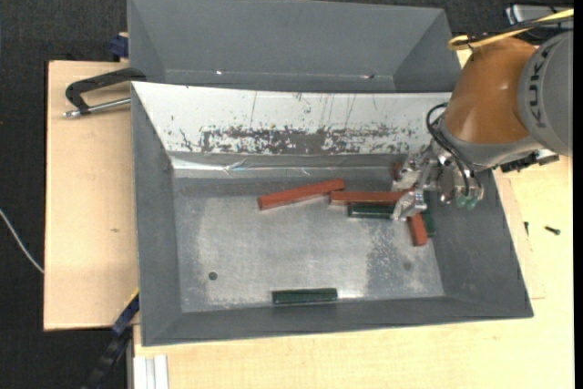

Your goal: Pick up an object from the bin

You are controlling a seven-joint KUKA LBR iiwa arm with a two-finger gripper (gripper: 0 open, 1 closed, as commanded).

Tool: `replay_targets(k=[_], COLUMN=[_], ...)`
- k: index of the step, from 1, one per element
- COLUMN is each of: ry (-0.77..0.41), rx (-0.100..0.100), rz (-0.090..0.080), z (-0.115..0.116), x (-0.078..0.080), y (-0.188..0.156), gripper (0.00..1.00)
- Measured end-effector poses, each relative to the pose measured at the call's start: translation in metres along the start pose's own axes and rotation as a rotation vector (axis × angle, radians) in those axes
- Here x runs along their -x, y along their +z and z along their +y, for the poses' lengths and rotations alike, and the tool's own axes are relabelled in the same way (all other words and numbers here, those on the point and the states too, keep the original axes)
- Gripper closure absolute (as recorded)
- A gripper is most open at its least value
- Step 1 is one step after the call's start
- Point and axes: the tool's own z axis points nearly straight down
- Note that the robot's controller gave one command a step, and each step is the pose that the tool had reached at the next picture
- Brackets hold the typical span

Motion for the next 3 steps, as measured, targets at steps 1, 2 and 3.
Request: replay_targets(k=[1, 2, 3], ry=[0.001, 0.0, 0.001], rx=[-0.001, -0.001, -0.001], rz=[-0.014, -0.015, -0.015], z=[0.0007, 0.0008, 0.0007], x=[0.0024, 0.0024, 0.0023], y=[0.0006, 0.0011, 0.0012], gripper=[1.0, 1.0, 1.0])
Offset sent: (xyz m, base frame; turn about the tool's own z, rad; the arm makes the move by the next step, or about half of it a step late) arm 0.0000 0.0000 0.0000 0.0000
